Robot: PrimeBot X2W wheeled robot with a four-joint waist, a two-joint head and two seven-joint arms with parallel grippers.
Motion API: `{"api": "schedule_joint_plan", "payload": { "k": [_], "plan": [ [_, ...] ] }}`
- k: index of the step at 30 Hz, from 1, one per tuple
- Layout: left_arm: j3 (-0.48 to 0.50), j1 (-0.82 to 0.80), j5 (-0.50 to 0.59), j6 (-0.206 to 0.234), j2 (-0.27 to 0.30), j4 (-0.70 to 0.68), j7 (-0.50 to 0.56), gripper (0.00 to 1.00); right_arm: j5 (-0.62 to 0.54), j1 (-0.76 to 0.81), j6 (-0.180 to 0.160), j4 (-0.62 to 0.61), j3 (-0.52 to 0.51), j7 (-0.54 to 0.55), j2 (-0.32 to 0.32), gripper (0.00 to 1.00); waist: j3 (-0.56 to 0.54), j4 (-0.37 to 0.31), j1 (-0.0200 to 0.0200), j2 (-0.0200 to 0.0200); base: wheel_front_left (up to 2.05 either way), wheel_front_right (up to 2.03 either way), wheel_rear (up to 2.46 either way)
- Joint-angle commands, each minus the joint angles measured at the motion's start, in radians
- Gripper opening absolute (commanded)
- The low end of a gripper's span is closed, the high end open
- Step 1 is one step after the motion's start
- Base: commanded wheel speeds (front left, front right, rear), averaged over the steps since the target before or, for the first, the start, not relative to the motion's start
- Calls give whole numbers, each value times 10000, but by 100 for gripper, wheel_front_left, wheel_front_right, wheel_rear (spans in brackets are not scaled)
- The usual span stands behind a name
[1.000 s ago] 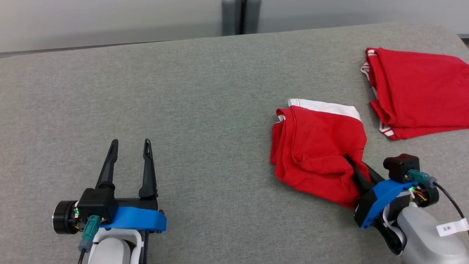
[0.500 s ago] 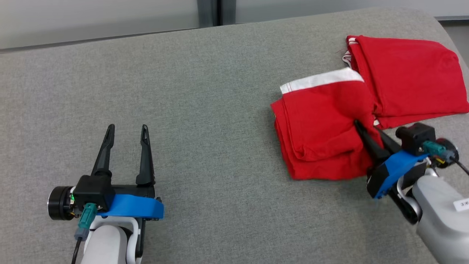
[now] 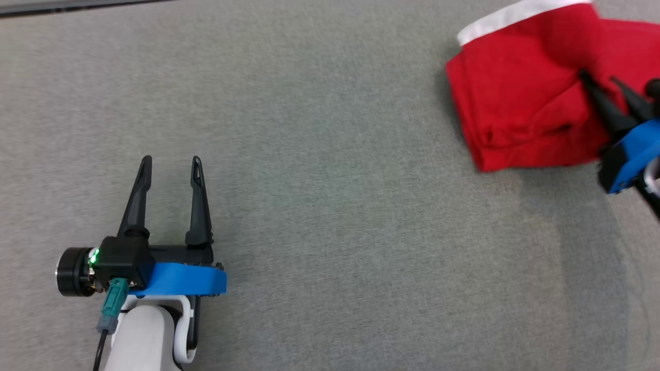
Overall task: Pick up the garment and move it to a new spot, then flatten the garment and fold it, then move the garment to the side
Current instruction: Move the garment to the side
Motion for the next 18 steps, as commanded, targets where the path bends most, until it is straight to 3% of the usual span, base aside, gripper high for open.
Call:
{"api": "schedule_joint_plan", "payload": {
  "k": [1,12,18],
  "plan": [
    [47,-225,116,10,26,-140,-46,100,246,-319,-2,8,138,67,-424,0,175,-131,-2,-1,0,0,0],
    [31,-697,515,-115,405,-895,-46,100,1582,-1666,-2,546,930,229,-2162,0,1277,-866,-2,-1,0,0,0],
    [-50,-857,603,-70,525,-1206,-46,100,1902,-2270,-2,1185,1407,278,-2190,0,1594,-943,-2,-1,0,0,0]
  ]
}}
